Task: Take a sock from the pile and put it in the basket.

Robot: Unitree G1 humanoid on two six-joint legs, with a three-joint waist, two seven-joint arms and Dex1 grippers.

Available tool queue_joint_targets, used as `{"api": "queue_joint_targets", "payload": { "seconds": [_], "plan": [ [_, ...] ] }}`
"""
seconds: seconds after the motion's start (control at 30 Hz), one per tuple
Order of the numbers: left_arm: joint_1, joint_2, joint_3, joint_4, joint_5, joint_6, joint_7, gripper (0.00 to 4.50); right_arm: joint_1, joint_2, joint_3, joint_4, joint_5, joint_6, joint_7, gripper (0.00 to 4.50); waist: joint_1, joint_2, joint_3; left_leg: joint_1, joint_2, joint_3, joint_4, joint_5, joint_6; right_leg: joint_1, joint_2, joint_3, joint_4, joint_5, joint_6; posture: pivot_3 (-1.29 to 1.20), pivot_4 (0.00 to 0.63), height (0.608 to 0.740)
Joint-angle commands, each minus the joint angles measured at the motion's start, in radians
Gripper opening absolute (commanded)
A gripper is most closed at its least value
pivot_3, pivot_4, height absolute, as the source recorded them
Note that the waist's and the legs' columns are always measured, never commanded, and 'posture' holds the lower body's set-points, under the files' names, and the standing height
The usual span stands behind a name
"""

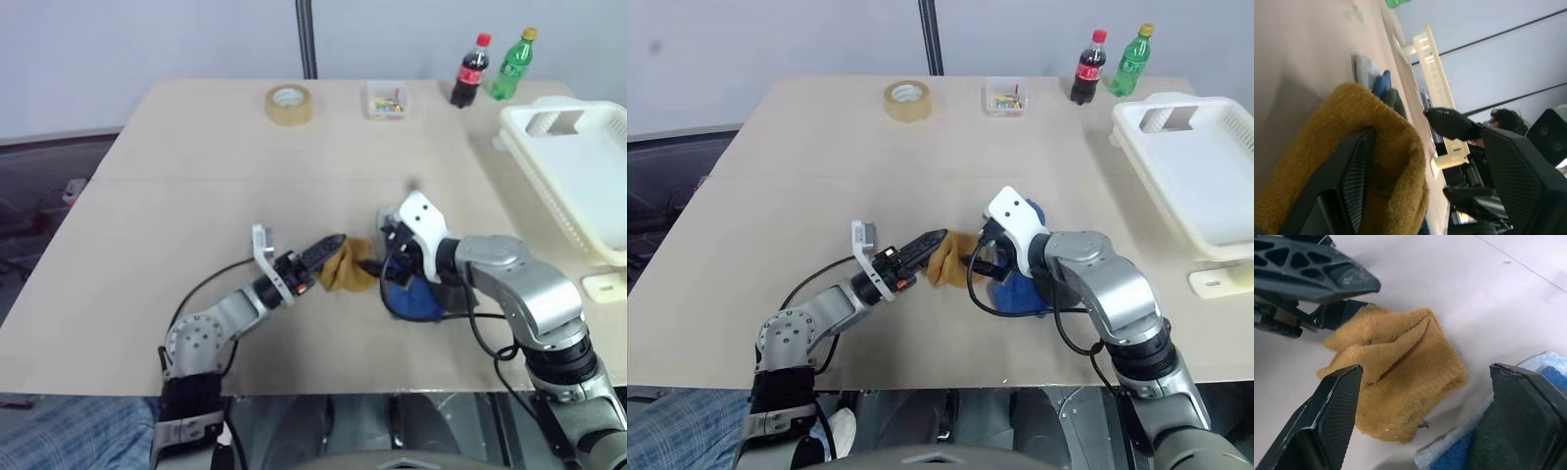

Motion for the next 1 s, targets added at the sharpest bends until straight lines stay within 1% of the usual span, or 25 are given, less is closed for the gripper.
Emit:
{"api": "queue_joint_targets", "payload": {
  "seconds": [0.03,0.1,0.17,0.27,0.43,0.63,0.8,1.0],
  "plan": [
    [0.000,-0.011,-0.007,-0.034,0.000,-0.006,-0.006,3.69,0.007,0.099,-0.113,-0.057,0.070,0.117,-0.069,4.31,0.000,0.000,0.000,0.000,0.000,0.000,0.000,0.000,0.000,0.000,0.000,0.000,0.000,0.000,0.000,0.00,0.150,0.738],
    [-0.011,-0.026,-0.017,-0.009,0.021,-0.019,-0.010,3.69,0.016,0.191,-0.184,-0.050,0.122,0.214,-0.092,4.31,0.001,0.000,0.000,0.000,0.000,0.000,0.000,0.000,0.000,0.000,0.000,0.000,0.000,0.000,0.000,0.00,0.150,0.738],
    [-0.025,-0.037,-0.024,0.021,0.044,-0.029,-0.014,3.69,0.027,0.217,-0.182,-0.045,0.134,0.248,-0.114,4.31,0.002,0.000,0.000,0.000,0.000,0.000,0.000,0.000,0.000,0.000,0.000,0.000,0.000,0.000,0.000,0.00,0.150,0.738],
    [-0.038,-0.048,-0.023,0.046,0.062,-0.034,-0.022,3.69,0.032,0.284,-0.212,-0.025,0.133,0.292,-0.177,4.31,0.002,0.000,0.000,0.000,-0.001,0.000,0.000,0.000,0.000,0.000,0.000,0.000,0.000,0.000,0.000,0.00,0.150,0.738],
    [-0.045,-0.056,-0.023,0.057,0.078,-0.028,-0.039,3.69,0.035,0.281,-0.162,0.025,0.116,0.252,-0.230,4.31,0.000,0.000,0.000,0.000,-0.001,0.000,0.000,0.000,0.000,0.000,0.000,0.000,0.001,0.000,0.000,0.00,0.150,0.738],
    [-0.042,-0.061,-0.029,0.044,0.086,-0.016,-0.056,3.69,0.009,0.301,-0.105,0.085,0.075,0.177,-0.315,4.31,0.000,0.000,0.000,0.000,-0.001,0.000,0.000,0.000,0.000,0.000,0.000,0.000,0.001,0.000,0.000,0.00,0.150,0.738],
    [-0.037,-0.058,-0.030,0.037,0.087,-0.009,-0.066,3.69,0.002,0.346,-0.108,0.109,0.080,0.159,-0.355,4.31,-0.001,0.000,0.000,0.000,-0.001,0.000,0.000,0.000,0.000,0.000,0.001,0.000,0.001,0.000,0.000,0.00,0.150,0.738],
    [-0.038,-0.060,-0.031,0.041,0.099,-0.011,-0.072,3.69,0.034,0.301,-0.078,0.114,0.084,0.160,-0.352,4.31,0.000,0.000,0.000,0.001,-0.001,0.000,0.000,0.000,0.000,0.000,0.001,0.000,0.002,0.000,0.000,0.00,0.150,0.738]
  ]
}}
